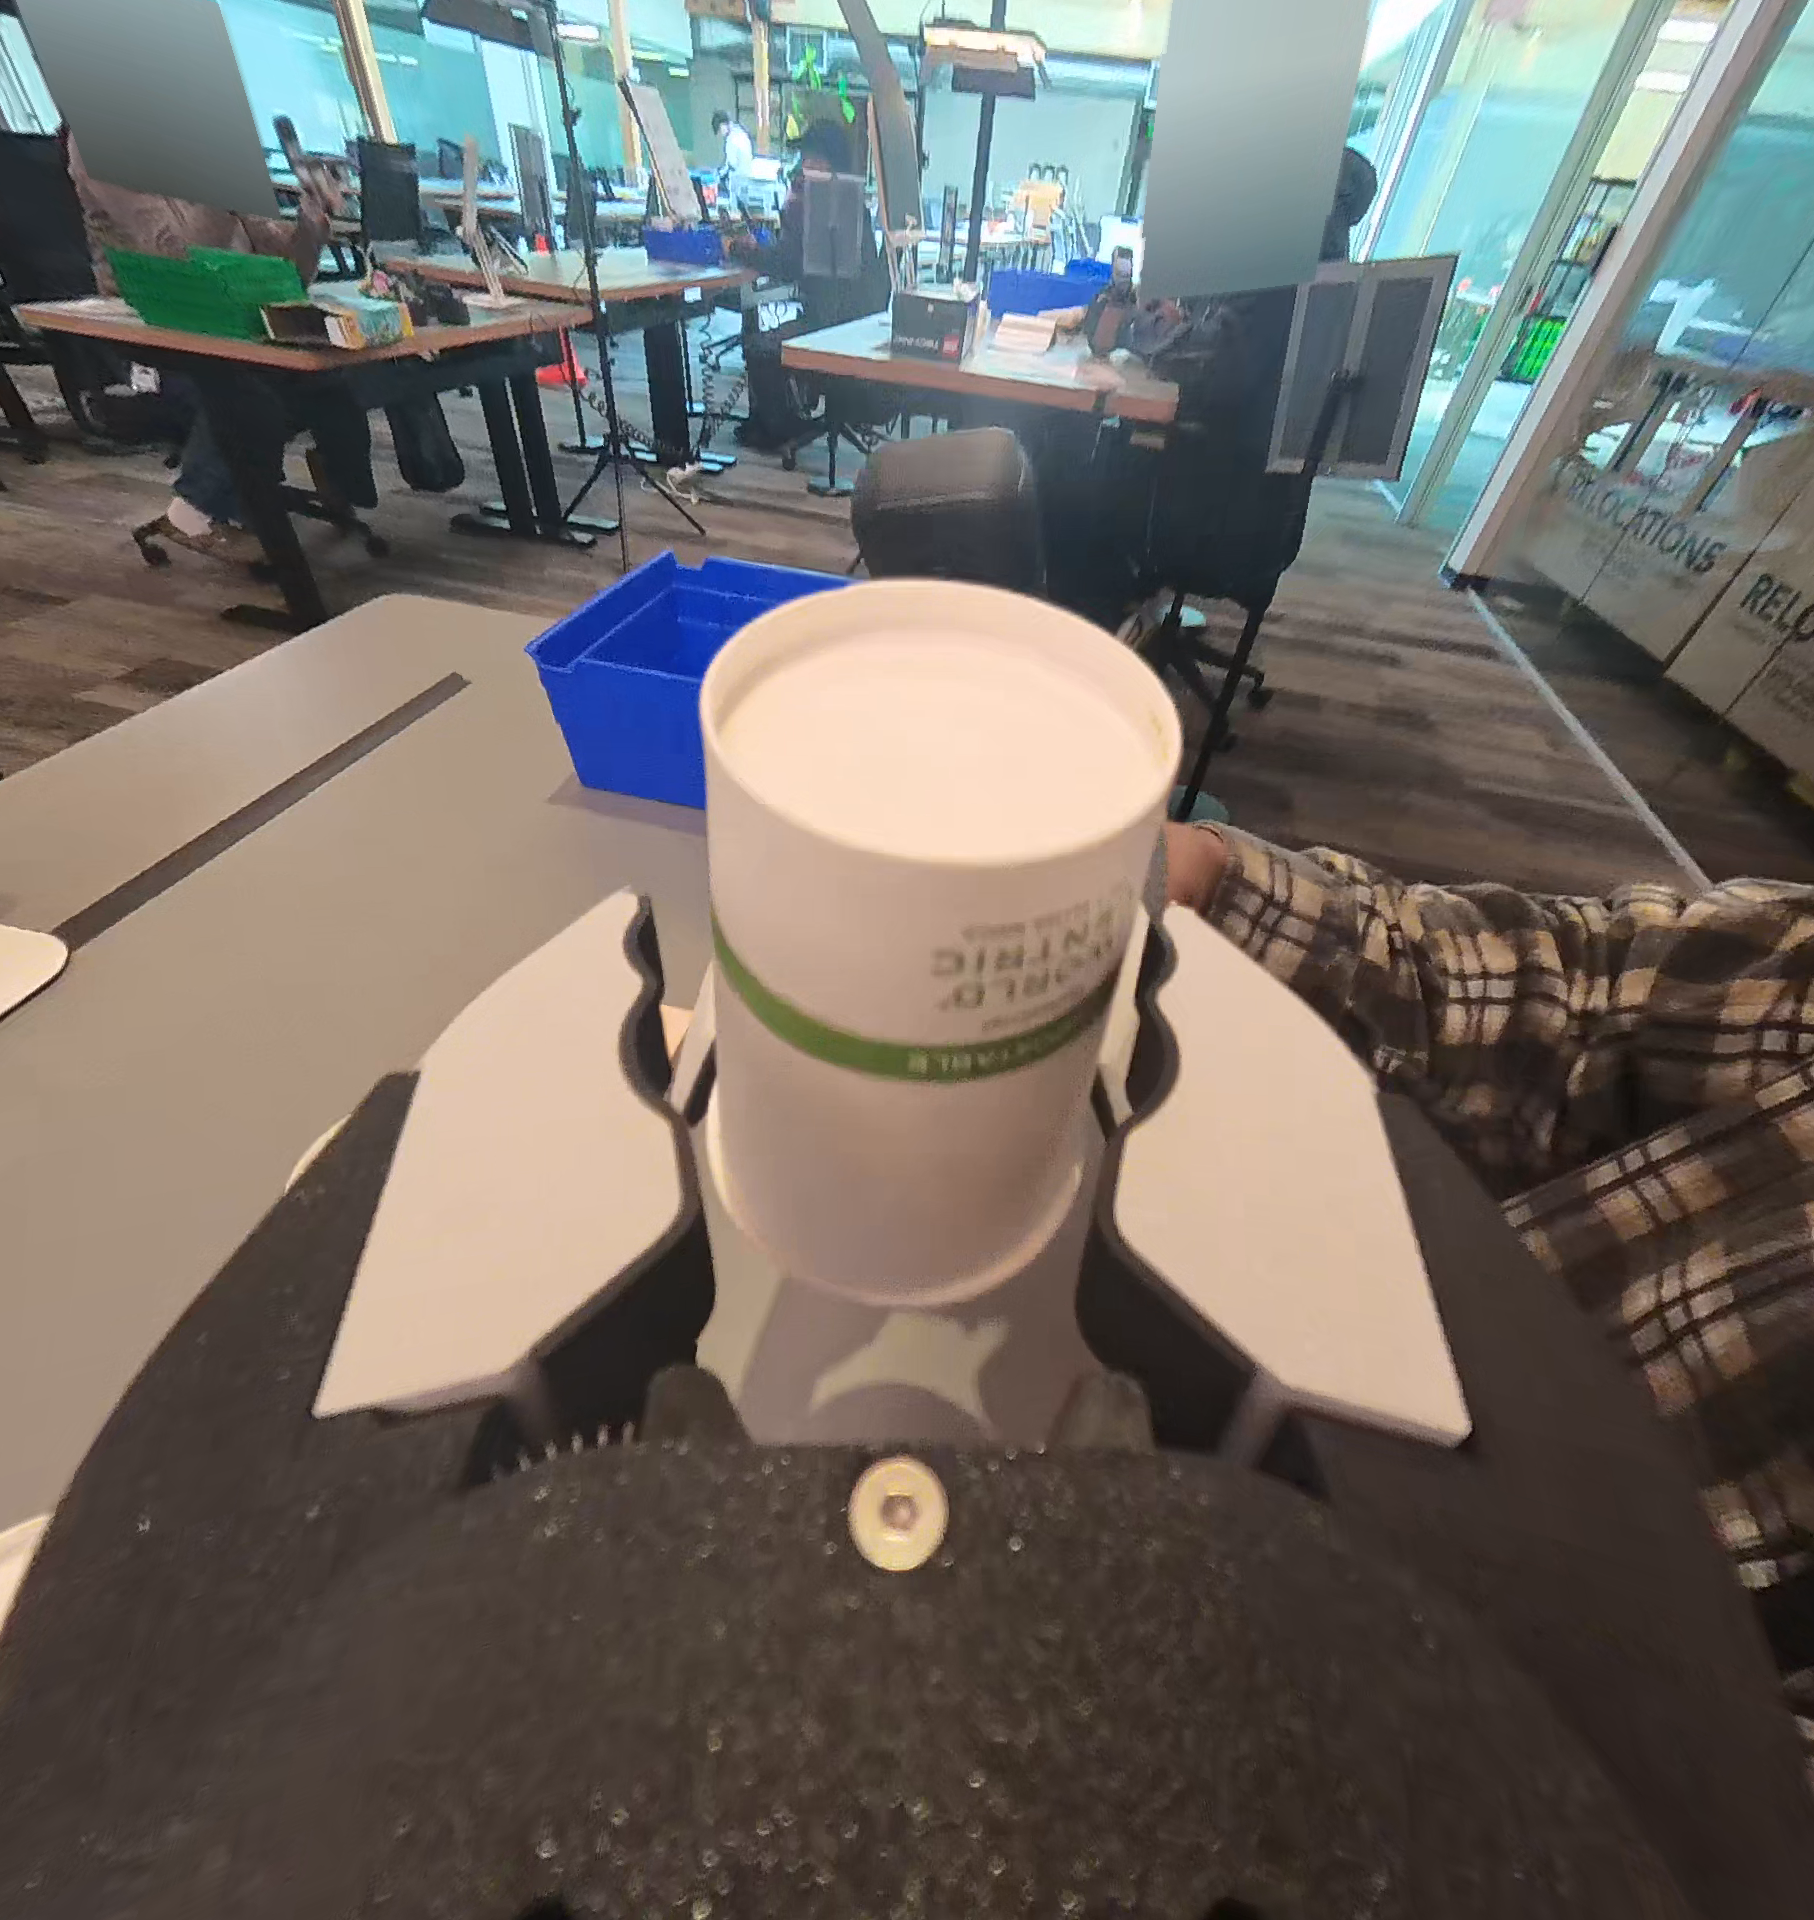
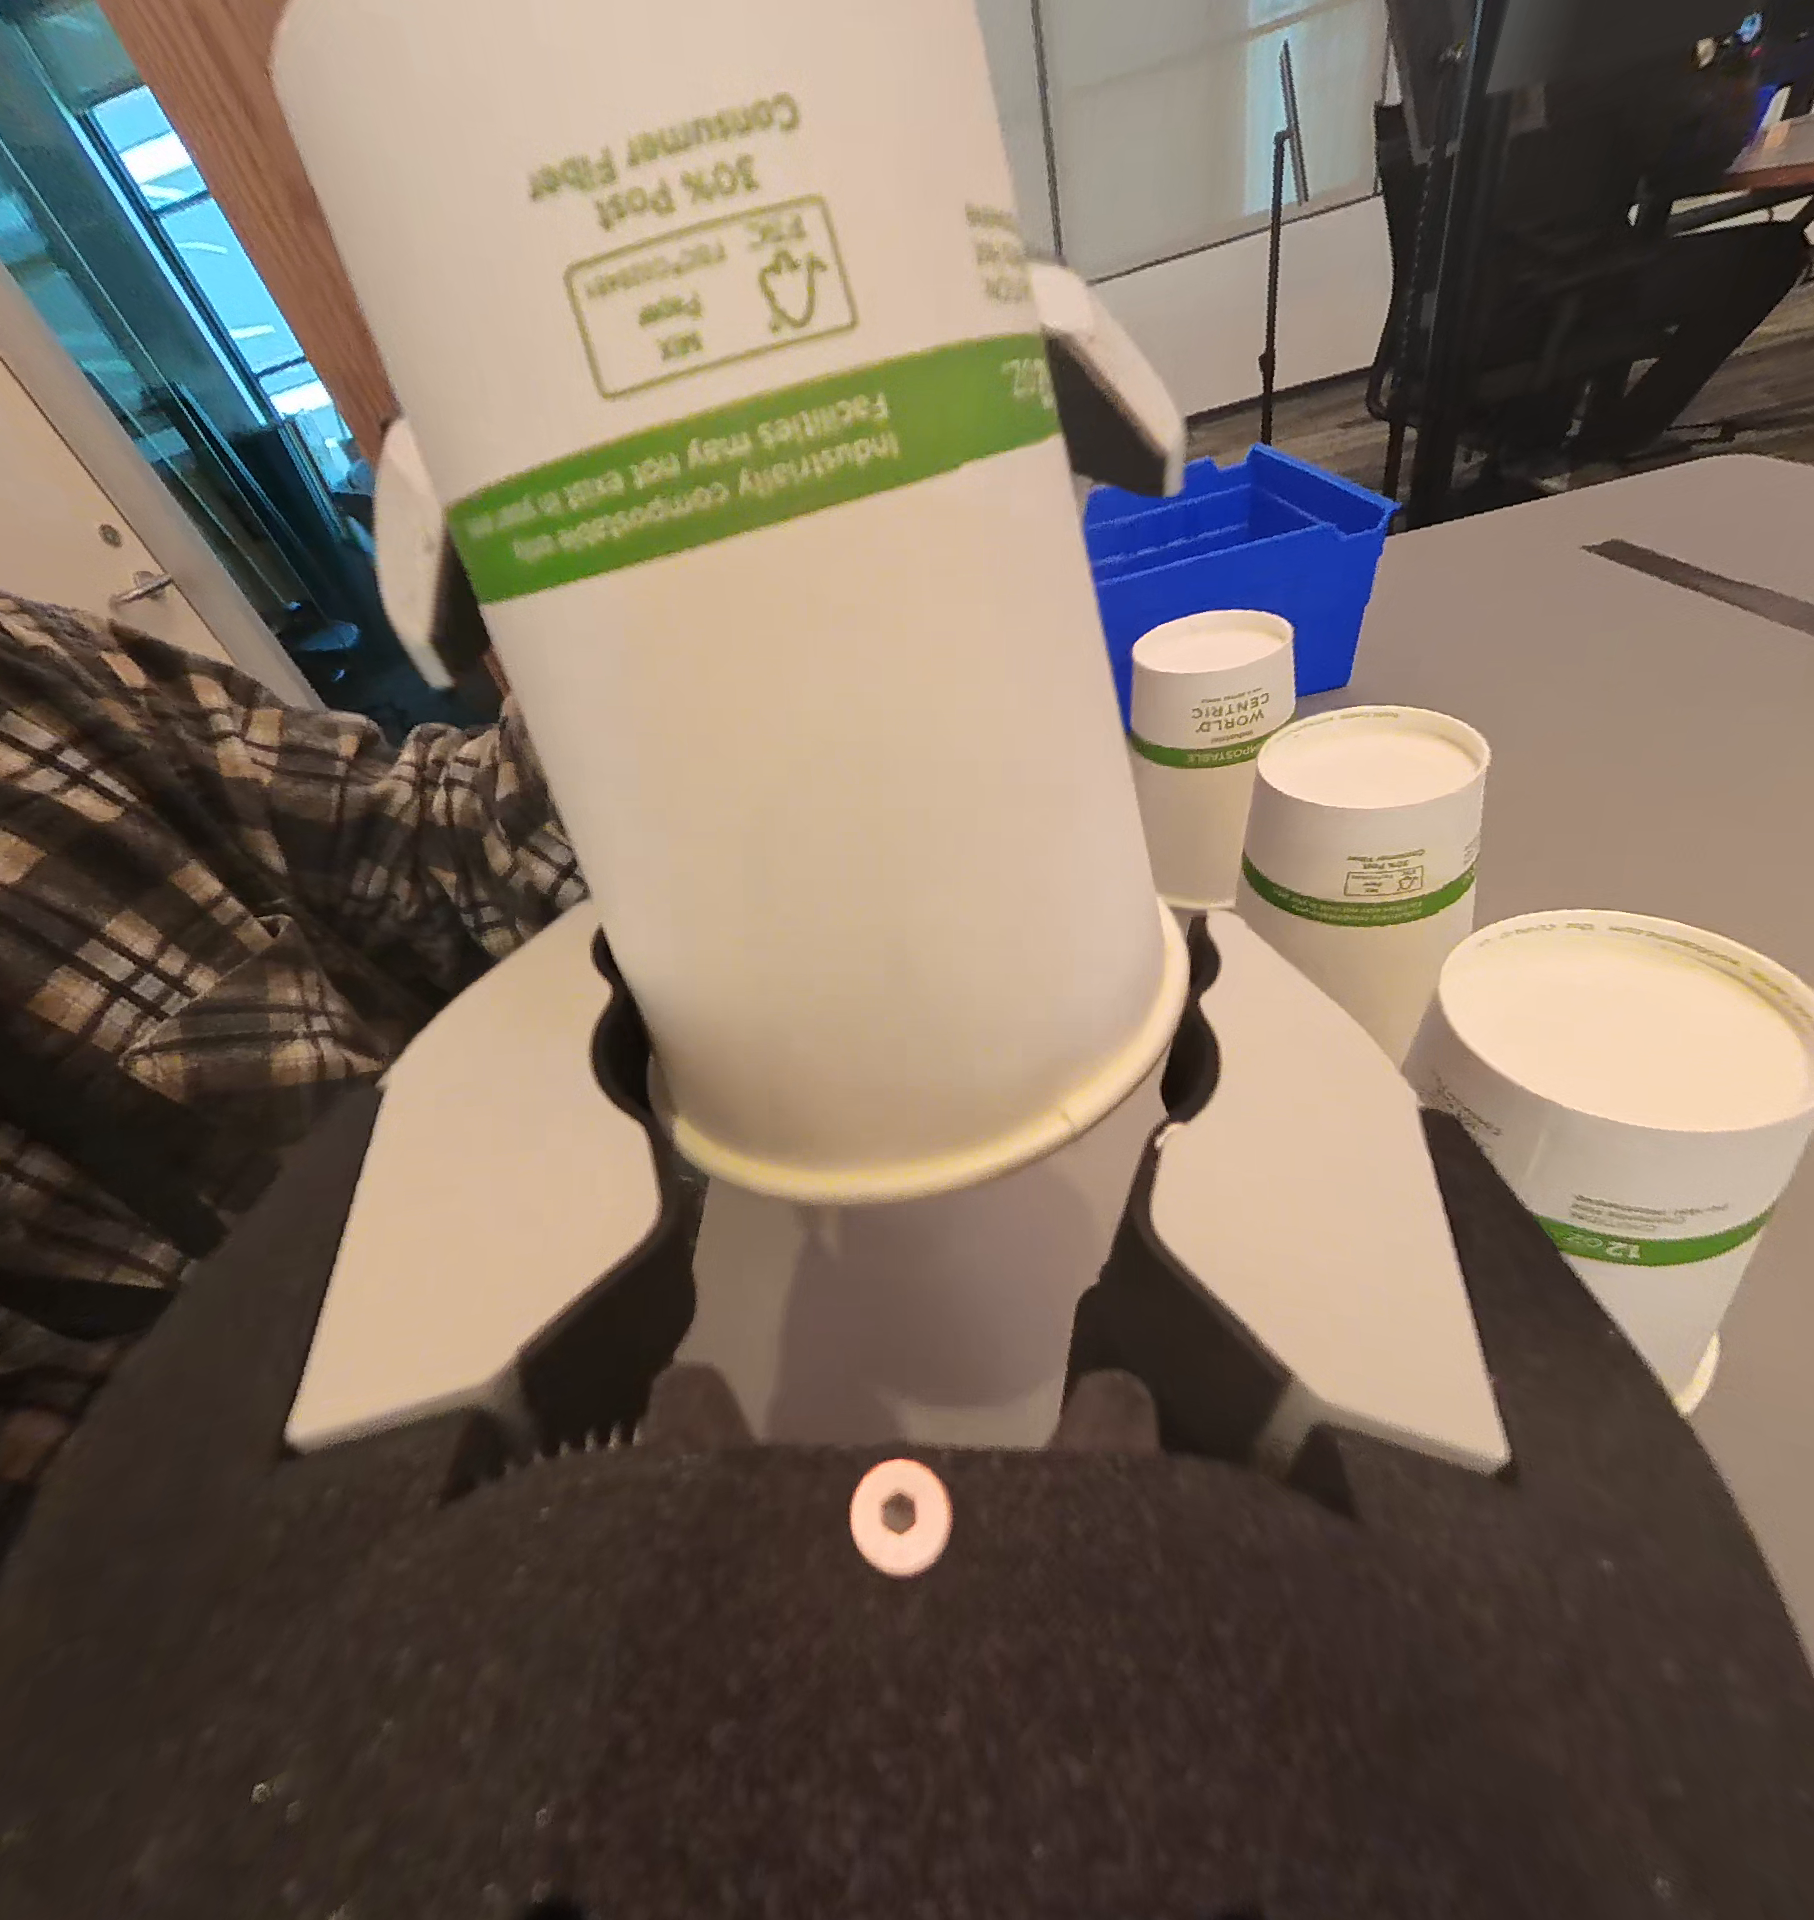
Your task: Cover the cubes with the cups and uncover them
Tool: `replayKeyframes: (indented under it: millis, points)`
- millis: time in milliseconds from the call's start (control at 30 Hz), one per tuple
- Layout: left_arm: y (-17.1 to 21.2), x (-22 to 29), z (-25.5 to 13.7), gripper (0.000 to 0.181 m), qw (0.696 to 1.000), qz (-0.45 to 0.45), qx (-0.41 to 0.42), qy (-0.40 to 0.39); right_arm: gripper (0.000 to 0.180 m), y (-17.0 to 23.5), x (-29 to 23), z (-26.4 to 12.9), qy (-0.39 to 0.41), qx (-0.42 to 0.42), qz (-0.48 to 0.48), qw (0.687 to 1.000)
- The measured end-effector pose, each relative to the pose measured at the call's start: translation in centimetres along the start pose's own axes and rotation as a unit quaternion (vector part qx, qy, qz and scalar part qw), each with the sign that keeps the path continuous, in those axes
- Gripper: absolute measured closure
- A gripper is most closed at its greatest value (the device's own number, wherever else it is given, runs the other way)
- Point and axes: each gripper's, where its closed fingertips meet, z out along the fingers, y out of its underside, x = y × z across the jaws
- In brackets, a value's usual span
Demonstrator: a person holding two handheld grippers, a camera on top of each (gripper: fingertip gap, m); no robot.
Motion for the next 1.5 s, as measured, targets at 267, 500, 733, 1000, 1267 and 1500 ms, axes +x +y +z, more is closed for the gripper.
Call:
replayKeyframes:
  millis: [267,500,733,1000,1267,1500]
  points:
    - [-1.0,0.0,2.5,0.102,1.000,0.002,-0.009,-0.004,0.073,1.0,0.7,-2.4,0.035,-0.020,-0.004,0.999]
    - [-0.7,-4.8,6.0,0.102,0.988,-0.039,0.028,-0.148,0.072,1.6,0.4,-14.1,0.165,0.065,0.009,0.984]
    - [3.3,-8.6,11.2,0.102,0.970,-0.103,0.044,-0.217,0.078,1.7,-1.8,-19.7,0.213,0.113,0.002,0.970]
    - [6.1,-10.5,13.0,0.102,0.962,-0.107,0.028,-0.250,0.078,2.5,-1.6,-20.1,0.212,0.112,0.008,0.971]
    - [6.0,-10.6,12.6,0.102,0.964,-0.117,0.041,-0.236,0.078,2.7,-1.0,-19.4,0.212,0.099,0.008,0.972]
    - [5.2,-7.7,12.2,0.102,0.980,-0.098,0.041,-0.167,0.077,0.5,1.6,-17.9,0.196,0.088,0.008,0.977]
